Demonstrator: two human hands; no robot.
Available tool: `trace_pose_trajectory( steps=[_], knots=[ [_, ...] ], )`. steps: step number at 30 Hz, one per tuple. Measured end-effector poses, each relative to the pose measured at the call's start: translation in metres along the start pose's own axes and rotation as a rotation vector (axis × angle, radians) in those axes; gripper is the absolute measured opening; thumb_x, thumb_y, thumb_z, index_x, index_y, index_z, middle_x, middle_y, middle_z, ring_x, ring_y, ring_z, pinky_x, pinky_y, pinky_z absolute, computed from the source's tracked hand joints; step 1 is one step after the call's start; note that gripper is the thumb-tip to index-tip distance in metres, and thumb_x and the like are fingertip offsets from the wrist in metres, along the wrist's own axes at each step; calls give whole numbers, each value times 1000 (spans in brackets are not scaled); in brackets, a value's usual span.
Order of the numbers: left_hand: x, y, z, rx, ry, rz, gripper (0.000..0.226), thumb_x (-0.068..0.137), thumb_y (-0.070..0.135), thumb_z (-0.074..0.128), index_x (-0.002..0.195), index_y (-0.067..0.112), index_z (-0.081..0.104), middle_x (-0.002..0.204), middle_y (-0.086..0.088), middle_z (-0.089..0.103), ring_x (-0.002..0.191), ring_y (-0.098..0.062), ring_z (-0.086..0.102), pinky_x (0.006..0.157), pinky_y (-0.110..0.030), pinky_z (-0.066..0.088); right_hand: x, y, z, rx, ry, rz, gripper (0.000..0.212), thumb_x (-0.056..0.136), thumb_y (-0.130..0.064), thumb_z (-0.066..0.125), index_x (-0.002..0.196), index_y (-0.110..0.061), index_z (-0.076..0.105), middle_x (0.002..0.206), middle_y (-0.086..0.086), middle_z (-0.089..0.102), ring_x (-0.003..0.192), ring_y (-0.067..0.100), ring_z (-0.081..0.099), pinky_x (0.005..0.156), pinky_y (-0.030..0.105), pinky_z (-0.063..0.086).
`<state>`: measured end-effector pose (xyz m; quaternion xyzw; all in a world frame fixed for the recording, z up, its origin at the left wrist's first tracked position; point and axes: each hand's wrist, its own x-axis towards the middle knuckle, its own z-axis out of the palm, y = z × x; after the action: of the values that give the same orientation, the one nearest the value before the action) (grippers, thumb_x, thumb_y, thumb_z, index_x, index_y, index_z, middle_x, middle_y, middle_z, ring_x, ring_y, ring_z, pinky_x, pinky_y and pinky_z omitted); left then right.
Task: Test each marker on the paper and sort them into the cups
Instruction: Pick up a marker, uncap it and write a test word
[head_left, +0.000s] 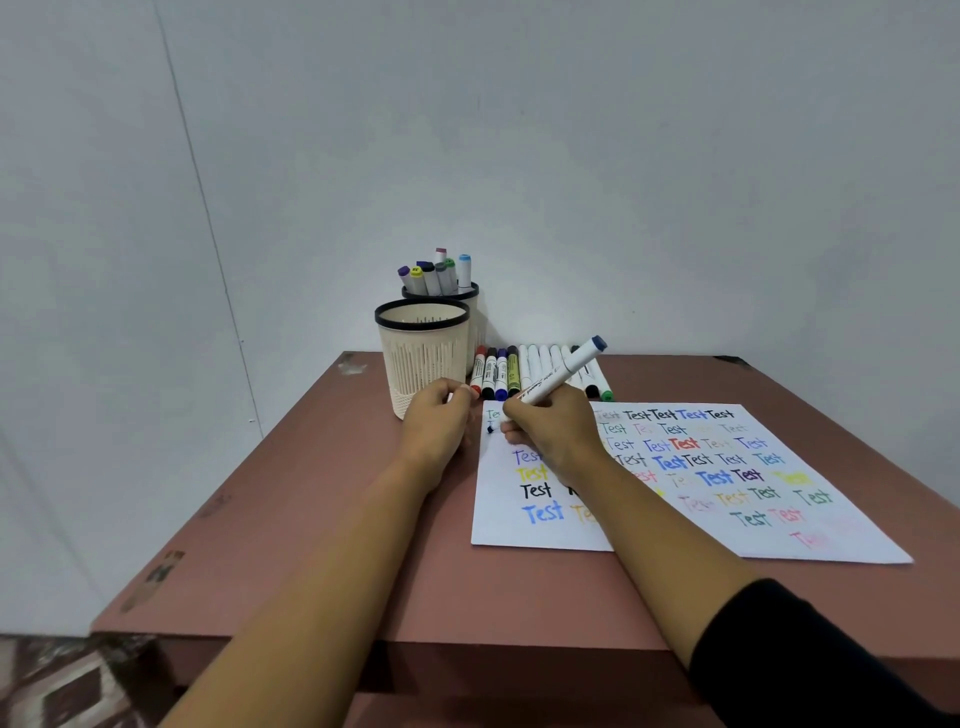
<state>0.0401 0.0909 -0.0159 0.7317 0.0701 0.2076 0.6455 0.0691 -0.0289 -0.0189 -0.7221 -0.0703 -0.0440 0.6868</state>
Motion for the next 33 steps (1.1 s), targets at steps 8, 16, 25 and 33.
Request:
trace_pose_trajectory(
  steps=[8, 16, 25, 33],
  knots=[
    [1, -1, 0, -18, 0, -10, 18, 92, 8, 44, 79, 8, 57, 48, -1, 47, 31, -4, 39, 46, -24, 36, -2, -4, -3, 34, 47, -11, 12, 82, -4, 65, 72, -7, 58, 62, 8, 60, 51, 15, 60, 55, 27, 57],
    [1, -1, 0, -16, -2, -8, 17, 92, 9, 45, 80, 7, 57, 39, 6, 47, 31, -5, 39, 48, -26, 36, -4, -4, 0, -5, 28, -17, 14, 82, -3, 66, 71, -6, 57, 61, 7, 57, 52, 16, 58, 55, 26, 54],
    [2, -2, 0, -26, 0, -19, 19, 90, 7, 44, 76, 9, 57, 34, 8, 45, 31, -6, 37, 47, -26, 33, -4, -4, 0, -26, 18, -13, 13, 80, -4, 65, 71, -4, 56, 61, 9, 57, 52, 18, 57, 53, 29, 53],
    [3, -3, 0, -20, -1, -16, 20, 90, 8, 46, 73, 12, 57, 34, 8, 45, 31, -6, 37, 49, -26, 34, -6, -5, -2, -28, 71, -31, 15, 82, -6, 65, 71, -9, 55, 64, 7, 59, 52, 15, 58, 58, 27, 56]
  ],
)
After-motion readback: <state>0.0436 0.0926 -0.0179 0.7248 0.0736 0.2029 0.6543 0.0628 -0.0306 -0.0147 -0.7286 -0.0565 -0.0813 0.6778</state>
